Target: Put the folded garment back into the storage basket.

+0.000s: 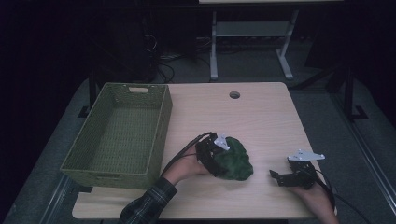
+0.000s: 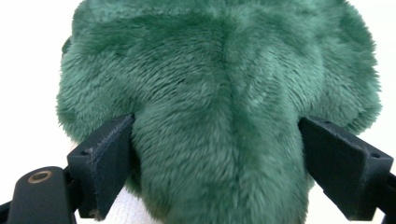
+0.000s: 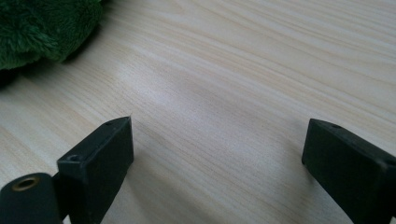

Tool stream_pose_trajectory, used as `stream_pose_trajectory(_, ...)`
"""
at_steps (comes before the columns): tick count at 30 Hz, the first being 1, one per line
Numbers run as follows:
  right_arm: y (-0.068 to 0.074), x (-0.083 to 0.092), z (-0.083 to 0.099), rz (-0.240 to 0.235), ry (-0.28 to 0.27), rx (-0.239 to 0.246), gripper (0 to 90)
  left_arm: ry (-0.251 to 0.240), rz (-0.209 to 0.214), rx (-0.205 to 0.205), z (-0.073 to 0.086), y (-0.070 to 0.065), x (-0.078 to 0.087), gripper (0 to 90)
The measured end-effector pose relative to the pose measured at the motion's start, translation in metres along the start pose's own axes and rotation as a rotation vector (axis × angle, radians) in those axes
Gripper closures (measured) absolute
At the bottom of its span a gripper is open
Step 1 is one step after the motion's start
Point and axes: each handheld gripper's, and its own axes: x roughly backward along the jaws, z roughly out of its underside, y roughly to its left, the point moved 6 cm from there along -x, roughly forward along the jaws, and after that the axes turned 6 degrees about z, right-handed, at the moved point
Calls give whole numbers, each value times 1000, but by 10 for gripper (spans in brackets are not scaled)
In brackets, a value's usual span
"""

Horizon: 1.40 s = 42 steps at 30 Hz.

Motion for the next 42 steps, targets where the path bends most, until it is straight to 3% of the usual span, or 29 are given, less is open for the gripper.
stream_pose_trajectory(7, 0, 0, 0, 2, 1, -3, 88, 40, 10, 4, 4, 1, -16, 123)
stream_pose_trajectory(23, 0, 0, 0, 3, 1, -3, 88, 65, 38, 36, 7, 2, -22, 152)
stream_pose_trajectory(27, 0, 0, 0, 3, 1, -3, 88, 81, 44, 33, 6, 1, -20, 236)
stream_pose_trajectory(28, 0, 0, 0, 3, 1, -3, 88, 86, 49, 28, 5, 1, -19, 321)
stream_pose_trajectory(29, 0, 0, 0, 3, 1, -3, 88, 89, 53, 27, 5, 0, -18, 321)
stream_pose_trajectory(31, 0, 0, 0, 3, 1, -3, 88, 93, 65, 30, 4, -1, -17, 424)
stream_pose_trajectory(34, 0, 0, 0, 3, 0, -3, 88, 92, 78, 35, 4, -2, -16, 475)
stream_pose_trajectory(37, 0, 0, 0, 3, 0, -3, 89, 97, 94, 38, 4, -3, -15, 584)
stream_pose_trajectory(42, 0, 0, 0, 3, 0, -3, 90, 106, 117, 73, 3, -4, -14, 660)
